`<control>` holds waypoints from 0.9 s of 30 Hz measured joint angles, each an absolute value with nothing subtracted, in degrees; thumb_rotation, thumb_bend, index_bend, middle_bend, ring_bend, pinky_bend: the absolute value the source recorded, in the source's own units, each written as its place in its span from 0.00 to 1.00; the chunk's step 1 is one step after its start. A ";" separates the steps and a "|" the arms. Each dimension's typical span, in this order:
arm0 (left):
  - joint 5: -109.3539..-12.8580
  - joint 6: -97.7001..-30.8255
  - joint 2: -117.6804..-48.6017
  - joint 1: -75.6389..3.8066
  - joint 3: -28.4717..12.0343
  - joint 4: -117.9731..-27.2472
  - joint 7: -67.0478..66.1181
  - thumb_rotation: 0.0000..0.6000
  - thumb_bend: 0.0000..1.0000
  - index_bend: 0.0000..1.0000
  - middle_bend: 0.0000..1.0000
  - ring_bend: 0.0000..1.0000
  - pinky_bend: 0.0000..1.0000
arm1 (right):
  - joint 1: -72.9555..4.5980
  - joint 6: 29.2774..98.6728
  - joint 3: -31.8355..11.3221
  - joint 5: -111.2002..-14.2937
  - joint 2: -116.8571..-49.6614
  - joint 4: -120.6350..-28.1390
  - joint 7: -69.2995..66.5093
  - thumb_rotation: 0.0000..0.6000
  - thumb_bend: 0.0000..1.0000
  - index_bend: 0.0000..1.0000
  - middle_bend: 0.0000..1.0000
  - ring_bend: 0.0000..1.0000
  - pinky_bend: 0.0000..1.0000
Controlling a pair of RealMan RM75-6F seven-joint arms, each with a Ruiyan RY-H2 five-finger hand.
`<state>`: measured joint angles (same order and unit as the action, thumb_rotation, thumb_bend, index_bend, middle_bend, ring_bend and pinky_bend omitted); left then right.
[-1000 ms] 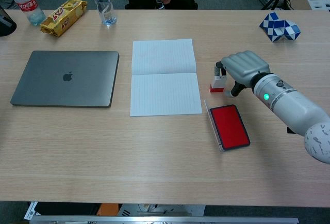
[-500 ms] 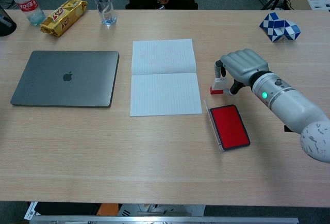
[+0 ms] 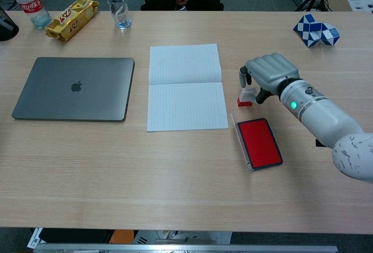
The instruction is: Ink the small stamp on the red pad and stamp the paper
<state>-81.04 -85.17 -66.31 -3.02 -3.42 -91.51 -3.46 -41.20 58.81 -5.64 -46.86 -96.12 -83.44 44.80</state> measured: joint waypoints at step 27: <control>-80.35 -84.65 -66.55 -3.06 -3.54 -91.21 -3.55 1.00 0.21 0.09 0.00 0.01 0.00 | -41.95 58.85 -5.37 -44.94 -96.60 -82.81 45.48 1.00 0.30 0.55 0.49 0.37 0.42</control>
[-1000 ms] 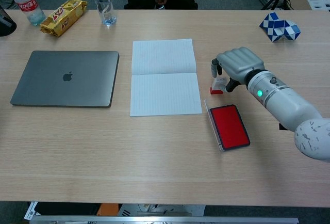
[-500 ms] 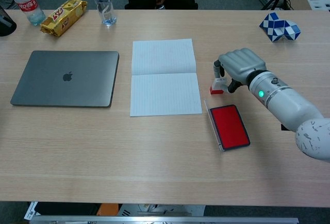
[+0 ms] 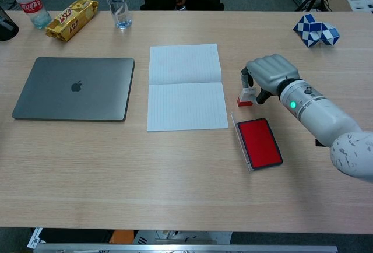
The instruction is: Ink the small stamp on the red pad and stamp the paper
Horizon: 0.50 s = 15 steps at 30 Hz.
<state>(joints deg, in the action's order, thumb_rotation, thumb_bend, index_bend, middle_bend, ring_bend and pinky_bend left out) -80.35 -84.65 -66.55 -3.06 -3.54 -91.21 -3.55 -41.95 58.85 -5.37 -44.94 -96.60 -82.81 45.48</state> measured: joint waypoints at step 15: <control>-80.20 -84.75 -66.43 -2.89 -3.52 -91.56 -3.90 1.00 0.21 0.09 0.00 0.01 0.00 | -42.33 58.94 -5.59 -44.63 -95.38 -84.41 45.54 1.00 0.33 0.63 0.54 0.40 0.42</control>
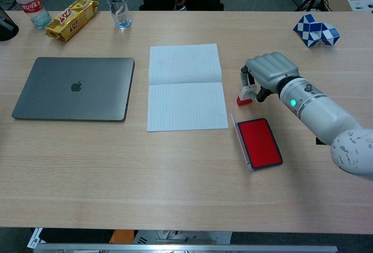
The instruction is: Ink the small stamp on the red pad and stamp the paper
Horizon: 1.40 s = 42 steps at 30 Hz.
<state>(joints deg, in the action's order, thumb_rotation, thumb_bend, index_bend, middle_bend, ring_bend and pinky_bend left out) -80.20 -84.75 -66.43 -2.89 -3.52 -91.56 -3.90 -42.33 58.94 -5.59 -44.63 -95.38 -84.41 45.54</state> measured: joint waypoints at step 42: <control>-81.55 -85.34 -65.78 -2.53 -2.67 -93.83 -5.32 1.00 0.21 0.09 0.00 0.01 0.00 | -34.58 57.67 6.41 -65.56 -81.90 -97.61 36.73 1.00 0.36 0.72 0.64 0.54 0.43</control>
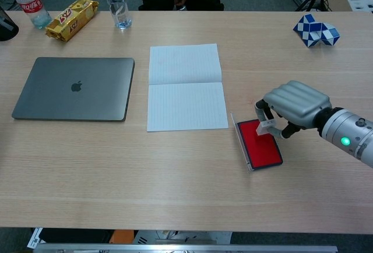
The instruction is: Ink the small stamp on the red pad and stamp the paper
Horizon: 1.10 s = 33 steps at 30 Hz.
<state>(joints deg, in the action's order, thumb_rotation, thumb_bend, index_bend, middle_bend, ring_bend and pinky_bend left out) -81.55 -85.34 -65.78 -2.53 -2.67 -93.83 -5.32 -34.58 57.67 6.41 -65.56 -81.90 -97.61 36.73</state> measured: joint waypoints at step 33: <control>-81.41 -85.11 -65.86 -2.32 -2.49 -93.20 -5.02 1.00 0.21 0.09 0.00 0.01 0.00 | -32.03 57.35 6.51 -68.62 -85.06 -93.52 39.03 1.00 0.37 0.76 0.67 0.55 0.43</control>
